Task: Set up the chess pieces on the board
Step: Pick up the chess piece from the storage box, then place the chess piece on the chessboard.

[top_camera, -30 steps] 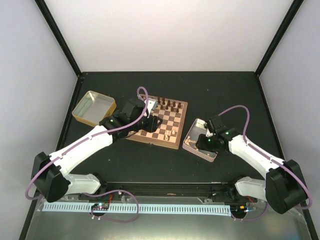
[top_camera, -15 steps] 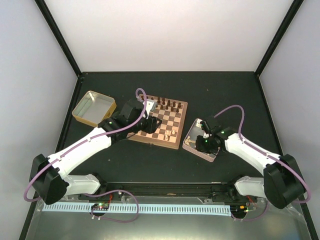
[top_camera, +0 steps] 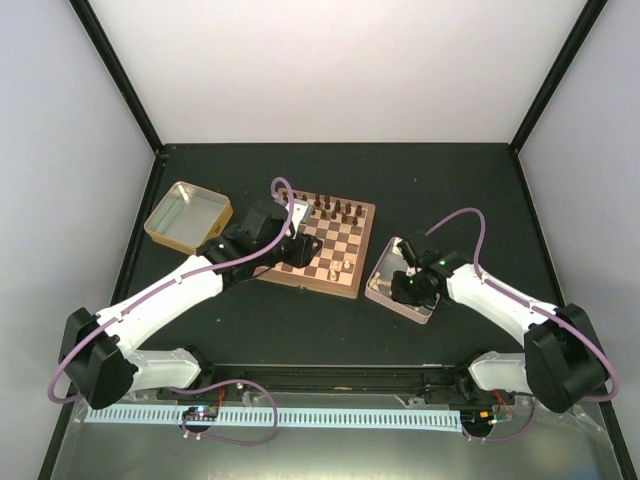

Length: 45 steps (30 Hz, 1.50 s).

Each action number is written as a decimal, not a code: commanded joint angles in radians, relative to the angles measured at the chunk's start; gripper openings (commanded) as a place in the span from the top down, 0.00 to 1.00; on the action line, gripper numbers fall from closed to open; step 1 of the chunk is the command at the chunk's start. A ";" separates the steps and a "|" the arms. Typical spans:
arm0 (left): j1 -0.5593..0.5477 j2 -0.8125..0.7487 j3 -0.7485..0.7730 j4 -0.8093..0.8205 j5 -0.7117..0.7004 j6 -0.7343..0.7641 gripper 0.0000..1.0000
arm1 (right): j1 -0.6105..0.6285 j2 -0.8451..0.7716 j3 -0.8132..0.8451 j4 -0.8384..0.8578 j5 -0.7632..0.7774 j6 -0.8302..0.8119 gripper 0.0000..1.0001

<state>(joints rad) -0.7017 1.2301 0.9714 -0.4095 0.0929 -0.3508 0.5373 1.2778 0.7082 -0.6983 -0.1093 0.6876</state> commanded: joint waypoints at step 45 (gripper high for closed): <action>0.098 -0.428 -0.274 0.011 -0.356 -0.273 0.46 | 0.331 0.425 0.752 -0.091 0.228 -0.086 0.99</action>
<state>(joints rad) -0.6270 0.8696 0.7216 -0.3939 -0.1963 -0.5720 0.8291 1.6276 1.3769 -0.7418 0.0292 0.6338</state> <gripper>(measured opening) 0.538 0.035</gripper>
